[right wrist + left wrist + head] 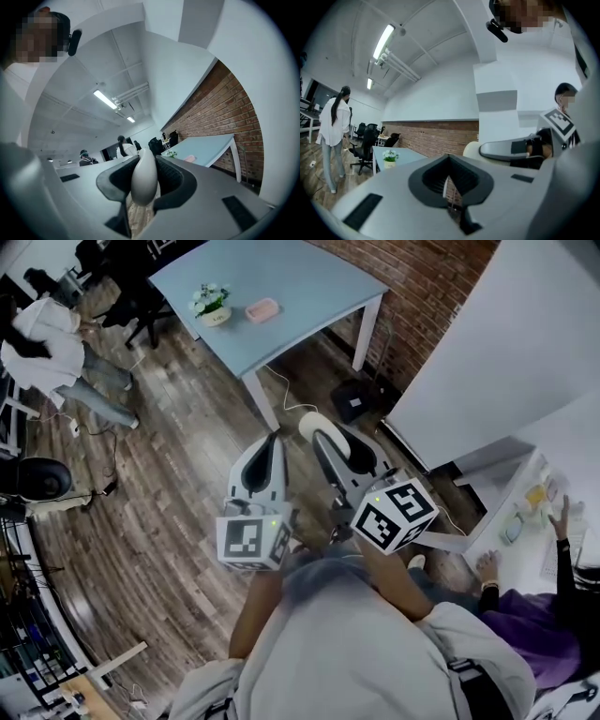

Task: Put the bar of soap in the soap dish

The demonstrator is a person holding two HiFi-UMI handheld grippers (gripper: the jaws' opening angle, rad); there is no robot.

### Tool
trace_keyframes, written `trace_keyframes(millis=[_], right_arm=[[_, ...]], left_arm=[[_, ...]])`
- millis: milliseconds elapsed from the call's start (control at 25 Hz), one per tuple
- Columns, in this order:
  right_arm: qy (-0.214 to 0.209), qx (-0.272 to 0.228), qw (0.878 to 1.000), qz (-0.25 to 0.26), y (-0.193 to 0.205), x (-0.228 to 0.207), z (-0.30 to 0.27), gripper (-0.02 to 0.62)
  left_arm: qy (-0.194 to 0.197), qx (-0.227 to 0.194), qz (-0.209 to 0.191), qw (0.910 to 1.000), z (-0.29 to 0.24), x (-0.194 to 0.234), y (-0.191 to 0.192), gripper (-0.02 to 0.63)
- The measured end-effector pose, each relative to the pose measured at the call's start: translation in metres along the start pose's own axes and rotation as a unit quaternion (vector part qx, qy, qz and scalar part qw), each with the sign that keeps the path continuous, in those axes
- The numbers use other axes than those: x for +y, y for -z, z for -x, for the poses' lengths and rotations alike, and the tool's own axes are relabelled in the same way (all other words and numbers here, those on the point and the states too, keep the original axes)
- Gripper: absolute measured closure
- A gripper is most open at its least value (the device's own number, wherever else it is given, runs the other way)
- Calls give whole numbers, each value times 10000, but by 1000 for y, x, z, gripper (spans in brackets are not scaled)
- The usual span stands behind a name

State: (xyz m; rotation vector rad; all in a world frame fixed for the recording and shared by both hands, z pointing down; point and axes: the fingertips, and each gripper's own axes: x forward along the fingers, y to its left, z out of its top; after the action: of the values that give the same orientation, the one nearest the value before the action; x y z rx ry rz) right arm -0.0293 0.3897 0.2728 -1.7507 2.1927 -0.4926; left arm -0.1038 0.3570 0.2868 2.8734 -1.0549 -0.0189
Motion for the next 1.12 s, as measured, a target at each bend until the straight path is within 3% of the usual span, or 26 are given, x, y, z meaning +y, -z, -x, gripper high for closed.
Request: trace_keyframes(millis=[760, 1120], right_arm=[[4, 5, 10000, 6, -20, -60, 50, 480], [19, -19, 9998, 185, -23, -65, 20, 480]], left_arm=[[2, 140, -126, 9998, -25, -60, 14, 603], [56, 58, -177, 9998, -47, -36, 10, 603]])
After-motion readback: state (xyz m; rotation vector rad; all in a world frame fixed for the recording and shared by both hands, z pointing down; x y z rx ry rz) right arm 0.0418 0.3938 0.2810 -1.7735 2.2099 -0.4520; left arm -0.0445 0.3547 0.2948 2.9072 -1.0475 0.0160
